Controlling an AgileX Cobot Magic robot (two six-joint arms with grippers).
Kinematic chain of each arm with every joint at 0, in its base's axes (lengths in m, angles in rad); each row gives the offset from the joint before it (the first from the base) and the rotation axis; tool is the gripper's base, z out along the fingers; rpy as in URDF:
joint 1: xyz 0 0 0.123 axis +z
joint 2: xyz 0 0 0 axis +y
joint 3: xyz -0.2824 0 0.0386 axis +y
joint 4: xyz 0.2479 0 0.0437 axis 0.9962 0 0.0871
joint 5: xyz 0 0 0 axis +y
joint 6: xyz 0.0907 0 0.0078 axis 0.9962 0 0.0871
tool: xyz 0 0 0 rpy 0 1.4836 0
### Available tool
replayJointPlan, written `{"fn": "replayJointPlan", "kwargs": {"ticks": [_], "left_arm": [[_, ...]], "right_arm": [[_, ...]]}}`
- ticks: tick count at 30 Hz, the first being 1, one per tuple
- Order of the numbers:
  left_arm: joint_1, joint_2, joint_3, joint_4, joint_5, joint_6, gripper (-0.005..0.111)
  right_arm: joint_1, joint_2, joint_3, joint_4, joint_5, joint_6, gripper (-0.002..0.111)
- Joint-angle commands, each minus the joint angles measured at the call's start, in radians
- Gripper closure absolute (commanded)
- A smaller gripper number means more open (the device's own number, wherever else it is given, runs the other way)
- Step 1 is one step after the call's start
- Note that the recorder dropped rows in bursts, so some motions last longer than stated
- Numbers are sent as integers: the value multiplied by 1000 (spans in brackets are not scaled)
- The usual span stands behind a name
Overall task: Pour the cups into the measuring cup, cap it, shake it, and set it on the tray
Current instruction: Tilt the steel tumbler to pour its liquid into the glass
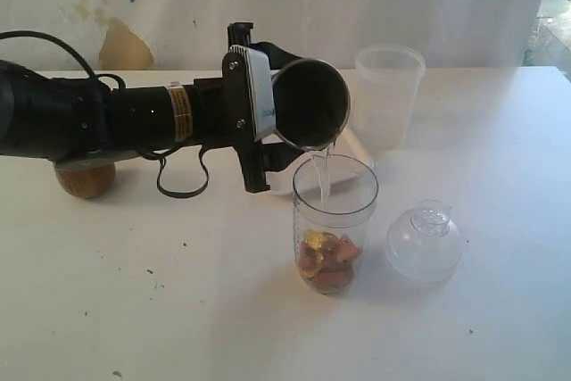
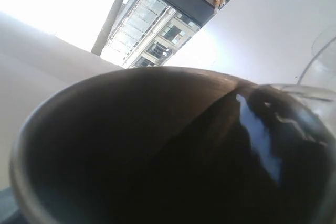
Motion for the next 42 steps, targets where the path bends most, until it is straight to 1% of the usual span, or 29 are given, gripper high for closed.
{"fn": "replayJointPlan", "kwargs": {"ticks": [1,23,36,42], "left_arm": [[-7,-18,-15,-17,-40,43,107],[-7,-18,-15,-17,-34,179,107],[-7,-18,-15,-40,-34,307,107],[-7,-20,-15,-40,1,361,107]], "right_arm": [[-3,-4,6,-5,-2,4,107],[-3,-4,6,-5,-2,4,107],[-3,-4,6,-5,-2,4,107],[-3,-4,6,-5,-2,4,107]]}}
